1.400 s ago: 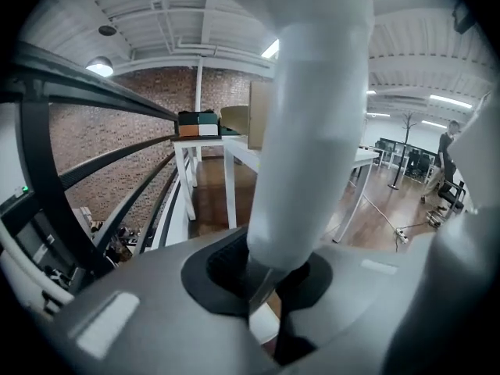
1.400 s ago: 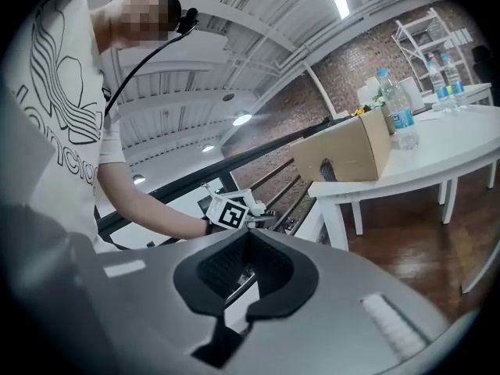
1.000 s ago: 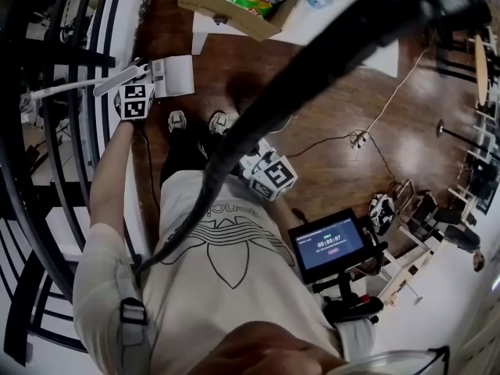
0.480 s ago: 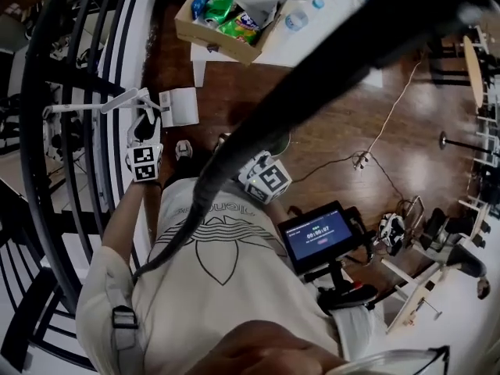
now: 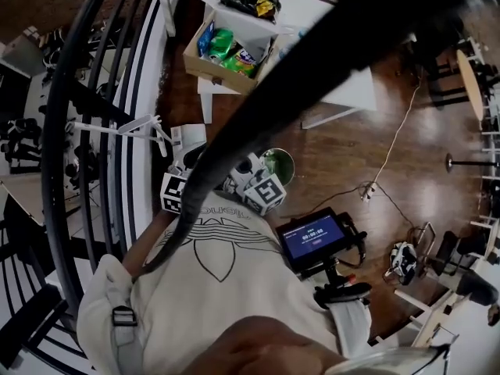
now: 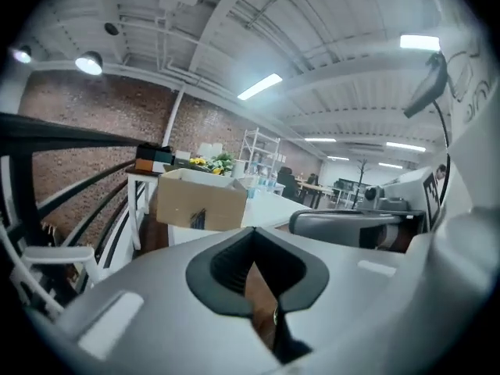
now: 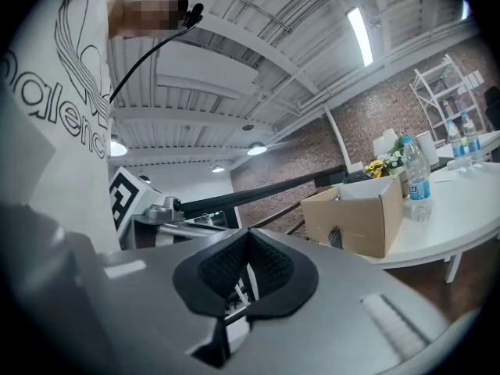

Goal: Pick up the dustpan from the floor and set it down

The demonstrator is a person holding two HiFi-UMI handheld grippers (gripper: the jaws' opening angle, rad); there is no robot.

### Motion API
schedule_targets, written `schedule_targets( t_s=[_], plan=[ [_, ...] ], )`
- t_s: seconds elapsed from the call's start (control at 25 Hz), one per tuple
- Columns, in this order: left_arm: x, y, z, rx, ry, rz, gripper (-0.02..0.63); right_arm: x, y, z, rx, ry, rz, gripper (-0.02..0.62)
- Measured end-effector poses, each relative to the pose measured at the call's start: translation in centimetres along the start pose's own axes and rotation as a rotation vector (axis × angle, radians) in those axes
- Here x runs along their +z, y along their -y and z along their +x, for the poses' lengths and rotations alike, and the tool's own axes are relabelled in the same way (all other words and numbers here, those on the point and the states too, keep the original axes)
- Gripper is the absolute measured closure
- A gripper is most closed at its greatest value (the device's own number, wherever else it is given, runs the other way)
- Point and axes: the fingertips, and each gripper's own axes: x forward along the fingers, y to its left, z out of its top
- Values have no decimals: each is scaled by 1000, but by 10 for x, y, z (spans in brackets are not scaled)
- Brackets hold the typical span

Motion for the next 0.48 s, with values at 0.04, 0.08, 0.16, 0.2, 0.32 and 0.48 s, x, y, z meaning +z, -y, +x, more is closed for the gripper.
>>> schedule_targets(
  t_s=[0.04,0.08,0.16,0.2,0.32,0.48],
  plan=[
    [-1,0,0,-4,1,14,586,0,2,1,0,1,-6,594],
    [-2,0,0,-8,1,33,586,0,2,2,4,5,-10,594],
    [-4,-3,-1,-11,0,71,586,2,1,1,14,13,-12,594],
    [-4,-4,-2,-11,-1,86,586,3,0,1,18,13,-13,594],
    [-8,-7,-3,4,-7,112,586,9,-1,2,25,6,-18,595],
    [-13,-6,4,3,-18,127,586,9,9,1,28,7,-33,595]
  ],
)
